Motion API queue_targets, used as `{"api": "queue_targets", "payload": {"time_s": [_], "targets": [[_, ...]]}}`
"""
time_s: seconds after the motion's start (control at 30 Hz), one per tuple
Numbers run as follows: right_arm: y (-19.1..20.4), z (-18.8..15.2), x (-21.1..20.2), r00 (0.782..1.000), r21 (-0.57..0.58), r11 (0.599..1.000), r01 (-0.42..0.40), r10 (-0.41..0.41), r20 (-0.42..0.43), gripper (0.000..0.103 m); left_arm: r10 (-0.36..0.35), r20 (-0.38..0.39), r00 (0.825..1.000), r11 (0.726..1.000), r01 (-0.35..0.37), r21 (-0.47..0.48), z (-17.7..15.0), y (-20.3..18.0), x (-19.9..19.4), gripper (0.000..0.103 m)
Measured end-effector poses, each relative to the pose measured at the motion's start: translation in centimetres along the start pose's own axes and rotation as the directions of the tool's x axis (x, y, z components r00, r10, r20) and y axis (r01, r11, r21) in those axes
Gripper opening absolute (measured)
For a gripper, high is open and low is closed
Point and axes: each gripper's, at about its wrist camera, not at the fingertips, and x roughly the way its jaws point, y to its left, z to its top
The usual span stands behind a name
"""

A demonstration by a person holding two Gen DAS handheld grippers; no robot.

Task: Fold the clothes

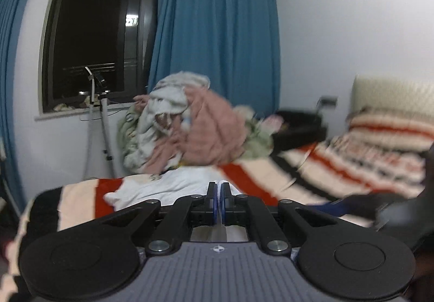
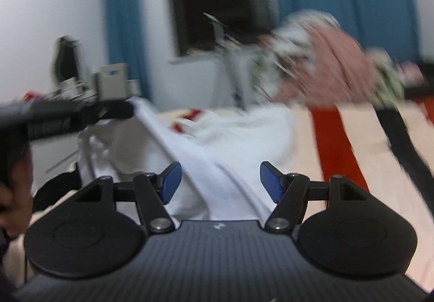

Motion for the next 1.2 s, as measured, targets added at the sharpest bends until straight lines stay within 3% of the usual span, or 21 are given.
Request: {"api": "queue_targets", "payload": {"time_s": [0.07, 0.17, 0.33, 0.4, 0.53, 0.6, 0.7, 0.77, 0.83, 0.93, 1.07, 1.13, 1.2], "targets": [[1.8, 0.2, -0.5, 0.999, -0.075, 0.997, -0.014, 0.016, 0.033, 0.066, -0.053, 0.03, 0.998, 0.998, 0.054, -0.033, 0.4, -0.3, -2.2, 0.003], [3.0, 0.4, -1.1, 0.998, -0.099, 0.995, 0.032, -0.026, 0.056, 0.066, -0.037, 0.061, 0.997, 0.999, 0.039, -0.018, 0.4, -1.5, -4.6, 0.003], [0.6, 1.5, -2.9, 0.992, 0.063, 0.991, 0.114, -0.118, 0.053, 0.066, -0.017, 0.058, 0.998, 0.999, 0.02, -0.05, -0.8, -2.8, -6.2, 0.003], [-1.1, 1.5, -3.2, 0.99, 0.148, 0.979, 0.138, -0.137, -0.015, 0.067, -0.008, 0.055, 0.998, 0.999, 0.011, -0.046, -1.2, -3.3, -6.3, 0.003], [-3.9, 0.2, -2.5, 0.97, 0.287, 0.936, 0.203, -0.154, -0.186, 0.067, 0.009, 0.056, 0.998, 0.99, -0.001, -0.139, -1.5, -2.2, -6.3, 0.002], [-4.6, -0.9, -1.3, 0.946, 0.301, 0.92, 0.251, -0.168, -0.276, 0.068, 0.017, 0.056, 0.998, 0.983, -0.007, -0.185, -1.6, -1.7, -6.4, 0.002], [-4.5, -2.4, 0.1, 0.918, 0.307, 0.916, 0.259, -0.134, -0.373, 0.067, 0.037, 0.044, 0.998, 0.964, -0.024, -0.264, -1.6, -0.2, -6.6, 0.002], [-3.9, -2.4, 0.3, 0.914, 0.297, 0.918, 0.263, -0.138, -0.382, 0.067, 0.055, 0.048, 0.997, 0.958, -0.039, -0.284, -1.6, 0.5, -7.0, 0.002], [-3.4, -1.2, -0.7, 0.929, 0.259, 0.923, 0.283, -0.197, -0.313, 0.066, 0.067, 0.054, 0.996, 0.952, -0.048, -0.303, -1.4, 1.1, -7.4, 0.002], [-2.6, 0.6, -3.8, 0.944, 0.215, 0.92, 0.327, -0.306, -0.126, 0.066, 0.05, 0.078, 0.996, 0.948, -0.023, -0.316, -1.2, 1.5, -8.1, 0.002], [-2.1, 2.9, -7.7, 0.918, 0.187, 0.918, 0.35, -0.376, 0.127, 0.067, -0.008, 0.143, 0.99, 0.956, 0.05, -0.29, -0.7, 0.8, -8.8, 0.002], [-2.3, 3.2, -8.8, 0.903, 0.186, 0.918, 0.351, -0.384, 0.193, 0.068, -0.033, 0.169, 0.985, 0.958, 0.079, -0.276, -0.7, 0.4, -9.2, 0.002], [-2.5, 3.0, -8.8, 0.915, 0.181, 0.92, 0.347, -0.375, 0.149, 0.068, -0.053, 0.184, 0.982, 0.957, 0.103, -0.272, -0.8, 0.2, -9.4, 0.002]]}}
